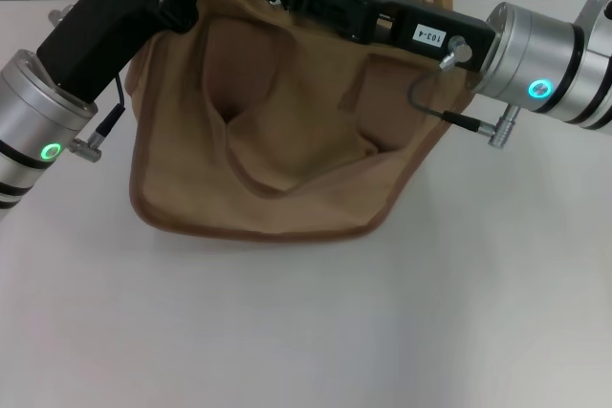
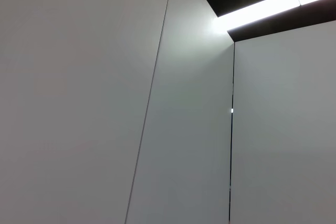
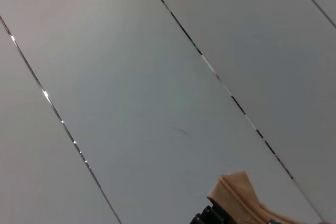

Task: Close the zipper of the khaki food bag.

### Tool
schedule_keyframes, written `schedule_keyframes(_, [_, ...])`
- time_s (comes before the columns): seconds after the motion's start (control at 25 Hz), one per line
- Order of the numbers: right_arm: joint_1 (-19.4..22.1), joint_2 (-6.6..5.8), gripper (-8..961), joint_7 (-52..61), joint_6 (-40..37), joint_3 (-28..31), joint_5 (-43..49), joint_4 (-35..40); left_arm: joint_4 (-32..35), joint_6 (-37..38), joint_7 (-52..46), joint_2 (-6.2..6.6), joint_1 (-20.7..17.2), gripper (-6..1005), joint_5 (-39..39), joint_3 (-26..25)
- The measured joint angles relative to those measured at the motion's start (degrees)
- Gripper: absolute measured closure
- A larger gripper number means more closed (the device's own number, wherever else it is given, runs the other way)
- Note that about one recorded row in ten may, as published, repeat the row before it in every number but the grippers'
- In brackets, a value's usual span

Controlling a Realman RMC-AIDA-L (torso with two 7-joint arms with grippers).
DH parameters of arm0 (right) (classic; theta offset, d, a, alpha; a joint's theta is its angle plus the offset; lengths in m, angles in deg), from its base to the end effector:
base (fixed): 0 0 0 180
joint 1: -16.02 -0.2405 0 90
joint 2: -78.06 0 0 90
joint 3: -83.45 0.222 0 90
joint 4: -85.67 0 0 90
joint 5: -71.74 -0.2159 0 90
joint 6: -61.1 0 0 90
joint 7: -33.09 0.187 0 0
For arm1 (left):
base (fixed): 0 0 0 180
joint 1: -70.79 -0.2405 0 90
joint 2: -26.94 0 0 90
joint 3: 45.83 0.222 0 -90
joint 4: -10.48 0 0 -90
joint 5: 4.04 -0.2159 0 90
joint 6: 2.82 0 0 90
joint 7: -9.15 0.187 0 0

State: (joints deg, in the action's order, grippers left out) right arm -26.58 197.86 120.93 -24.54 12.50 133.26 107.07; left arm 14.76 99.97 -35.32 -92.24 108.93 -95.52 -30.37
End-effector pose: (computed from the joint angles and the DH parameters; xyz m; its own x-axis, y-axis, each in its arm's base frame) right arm 0.0783 0.3588 -0.0474 0.3779 -0.4765 -0.7938 -0.4536 -0.8427 0.2899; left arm -0.1467 0.3414 0.0118 0.2818 -0.1722 0.9439 0.4659 -0.8354 -0.2915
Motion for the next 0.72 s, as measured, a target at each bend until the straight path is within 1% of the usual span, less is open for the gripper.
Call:
schedule_keyframes(0.16, [-0.87, 0.03, 617, 0.00, 1.77, -0.94, -0.98, -0.44, -0.24, 0.00, 0.00, 0.00, 0.00, 966, 0.00, 0.00])
schedule_keyframes(0.36, [-1.15, 0.06, 710, -0.38, 2.98, -2.17, -1.07, -0.40, -0.33, 0.00, 0.01, 0.00, -0.04, 966, -0.06, 0.01])
schedule_keyframes(0.6, [-0.85, 0.09, 822, -0.69, 2.97, -2.01, -1.07, -0.32, -0.36, 0.02, 0.69, 0.00, -0.15, 966, -0.06, -0.05])
schedule_keyframes(0.72, [-0.22, 0.10, 898, -0.70, 2.96, -1.61, -1.06, -0.24, -0.43, 0.05, 0.71, 0.00, -0.24, 966, -0.06, -0.09])
